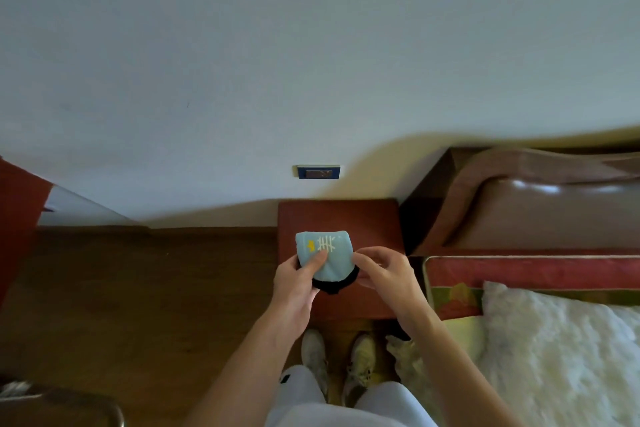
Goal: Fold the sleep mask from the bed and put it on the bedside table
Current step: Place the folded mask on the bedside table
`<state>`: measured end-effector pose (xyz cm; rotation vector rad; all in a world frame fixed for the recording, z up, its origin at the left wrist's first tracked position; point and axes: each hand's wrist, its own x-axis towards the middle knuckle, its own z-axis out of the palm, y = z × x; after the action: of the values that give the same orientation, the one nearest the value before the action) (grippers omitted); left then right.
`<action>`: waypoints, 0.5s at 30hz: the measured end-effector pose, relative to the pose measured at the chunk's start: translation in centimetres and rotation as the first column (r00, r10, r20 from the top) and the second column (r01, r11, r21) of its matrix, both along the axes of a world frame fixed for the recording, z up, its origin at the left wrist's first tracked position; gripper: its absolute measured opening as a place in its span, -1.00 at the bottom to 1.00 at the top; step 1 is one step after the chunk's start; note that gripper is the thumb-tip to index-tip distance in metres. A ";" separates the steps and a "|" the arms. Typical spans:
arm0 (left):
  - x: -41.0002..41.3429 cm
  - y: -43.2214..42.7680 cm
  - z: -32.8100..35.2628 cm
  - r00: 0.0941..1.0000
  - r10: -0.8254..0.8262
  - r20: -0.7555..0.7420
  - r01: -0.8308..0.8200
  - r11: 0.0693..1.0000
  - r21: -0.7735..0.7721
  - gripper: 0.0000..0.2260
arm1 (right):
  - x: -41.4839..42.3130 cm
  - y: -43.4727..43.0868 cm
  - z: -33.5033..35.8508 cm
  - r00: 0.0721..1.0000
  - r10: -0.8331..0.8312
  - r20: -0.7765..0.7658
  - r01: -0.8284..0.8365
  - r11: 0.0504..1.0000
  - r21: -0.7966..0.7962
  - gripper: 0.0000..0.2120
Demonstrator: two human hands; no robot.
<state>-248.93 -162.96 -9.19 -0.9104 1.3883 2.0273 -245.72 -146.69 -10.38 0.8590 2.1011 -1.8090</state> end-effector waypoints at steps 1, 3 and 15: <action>-0.2 0.3 -0.4 1.000 0.004 0.009 -0.004 1.000 0.007 -0.85 | -0.1 0.2 -0.5 1.000 0.013 0.017 -0.014 0.999 0.038 -0.85; -0.6 1.0 -1.5 0.999 0.002 0.032 -0.002 1.000 0.011 -0.86 | -0.5 0.8 -1.5 0.998 0.041 0.055 -0.048 0.991 0.128 -0.81; -2.4 3.9 -14.8 0.991 -0.064 0.118 0.075 0.993 -0.087 -0.75 | 0.2 4.7 -14.3 0.860 0.473 0.191 -0.474 0.600 0.645 -0.68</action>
<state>-251.30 -159.07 -23.99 -0.9876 1.4385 1.8431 -245.48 -142.00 -24.72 0.3297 2.6895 -0.7479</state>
